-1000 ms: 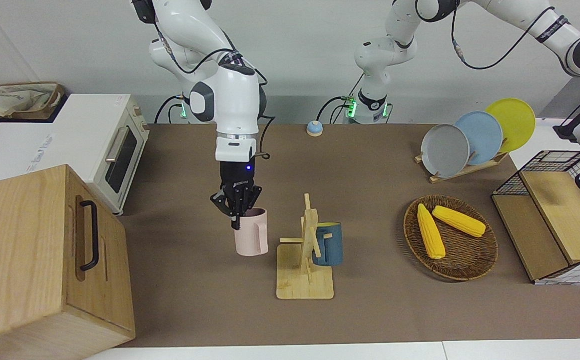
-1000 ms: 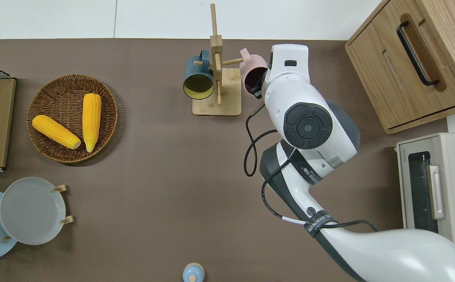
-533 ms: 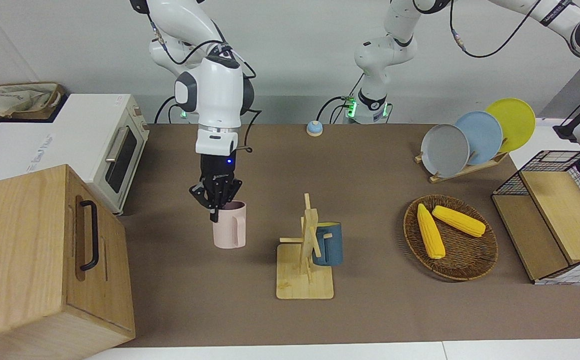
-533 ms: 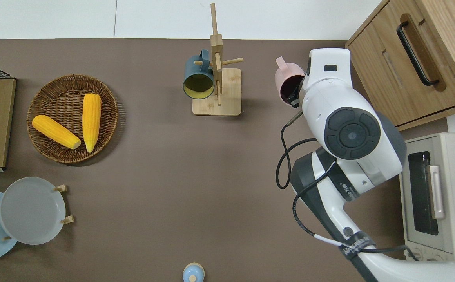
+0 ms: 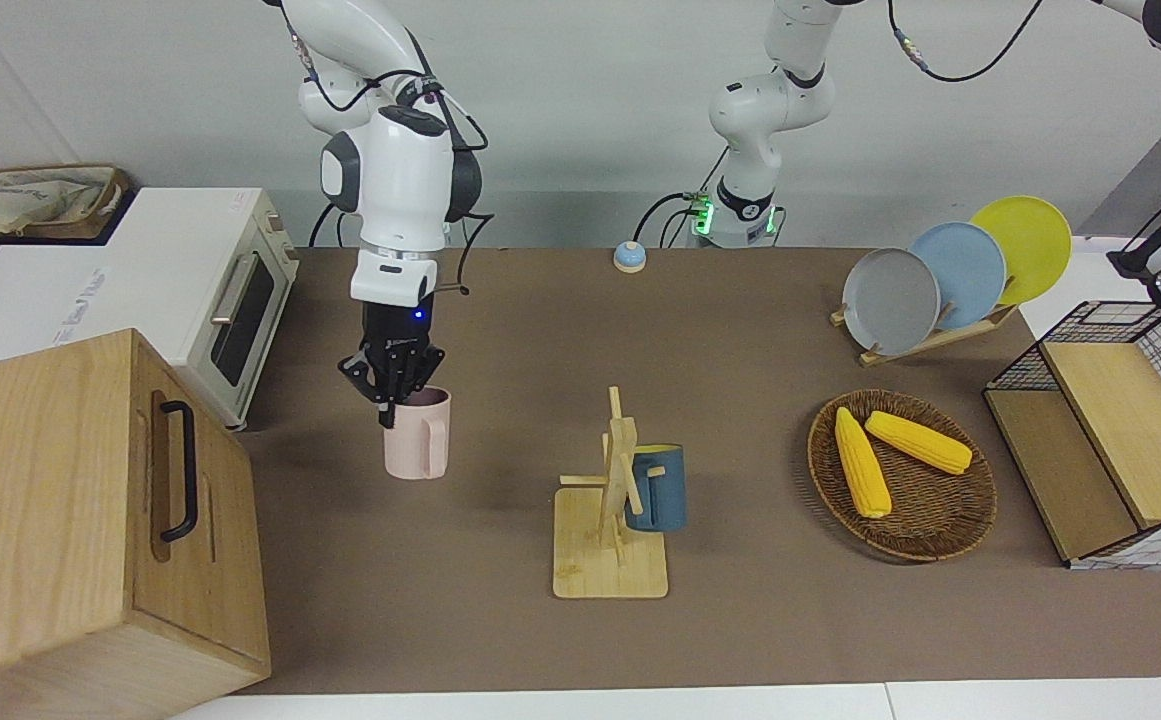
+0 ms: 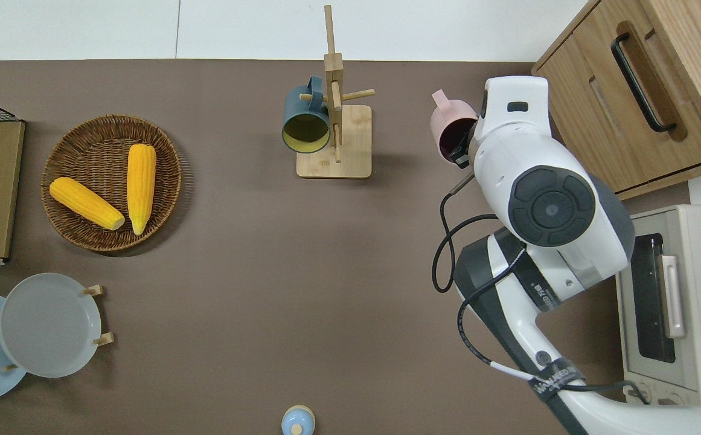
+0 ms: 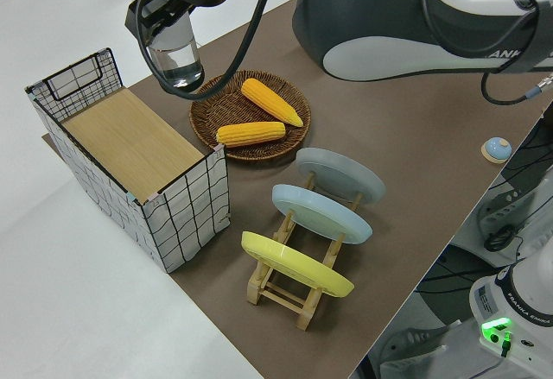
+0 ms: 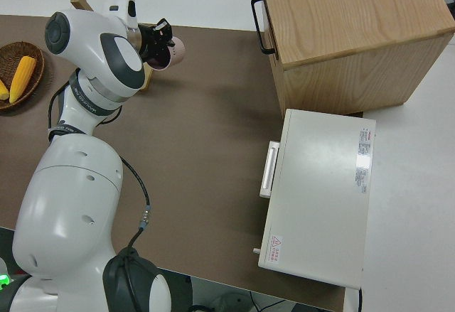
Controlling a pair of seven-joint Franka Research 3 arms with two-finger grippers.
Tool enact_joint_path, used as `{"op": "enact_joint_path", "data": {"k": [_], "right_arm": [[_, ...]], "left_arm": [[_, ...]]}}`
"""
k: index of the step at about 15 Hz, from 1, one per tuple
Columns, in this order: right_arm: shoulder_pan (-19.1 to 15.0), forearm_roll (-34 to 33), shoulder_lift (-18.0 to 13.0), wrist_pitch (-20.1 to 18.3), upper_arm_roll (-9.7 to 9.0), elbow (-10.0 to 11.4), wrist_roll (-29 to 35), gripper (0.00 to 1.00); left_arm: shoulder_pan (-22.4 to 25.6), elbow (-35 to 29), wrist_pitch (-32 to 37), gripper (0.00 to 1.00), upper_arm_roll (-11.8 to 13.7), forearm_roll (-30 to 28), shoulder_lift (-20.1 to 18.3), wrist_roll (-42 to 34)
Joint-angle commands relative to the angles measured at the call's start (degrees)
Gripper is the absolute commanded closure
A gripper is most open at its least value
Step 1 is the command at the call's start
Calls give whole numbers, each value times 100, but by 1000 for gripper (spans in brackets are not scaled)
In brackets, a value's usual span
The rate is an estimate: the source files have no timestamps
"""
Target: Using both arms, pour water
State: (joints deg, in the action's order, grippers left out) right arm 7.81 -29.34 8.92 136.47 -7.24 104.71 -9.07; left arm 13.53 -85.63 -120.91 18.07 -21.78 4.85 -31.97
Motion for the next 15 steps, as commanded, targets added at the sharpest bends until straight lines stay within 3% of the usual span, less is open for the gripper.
{"op": "enact_joint_path", "data": {"k": [1,5,7,10,15], "right_arm": [[-43,1330,-566,-830,3,278,-147,1000],[10,2080,-813,-1675,117,147,-52,1000],[45,2545,-892,-2035,117,76,465,1000],[325,2968,-971,-2238,117,76,1484,1000],[774,3961,-936,-2239,117,-47,1874,1000]], "left_arm": [[-78,-67,251,1000,-172,525,-361,481],[-87,-585,296,1000,-208,631,-791,481],[-78,-883,304,1000,-278,737,-1055,481],[-78,-1253,304,1000,-409,886,-1372,499],[-78,-1596,313,1000,-612,1106,-1601,736]]}}
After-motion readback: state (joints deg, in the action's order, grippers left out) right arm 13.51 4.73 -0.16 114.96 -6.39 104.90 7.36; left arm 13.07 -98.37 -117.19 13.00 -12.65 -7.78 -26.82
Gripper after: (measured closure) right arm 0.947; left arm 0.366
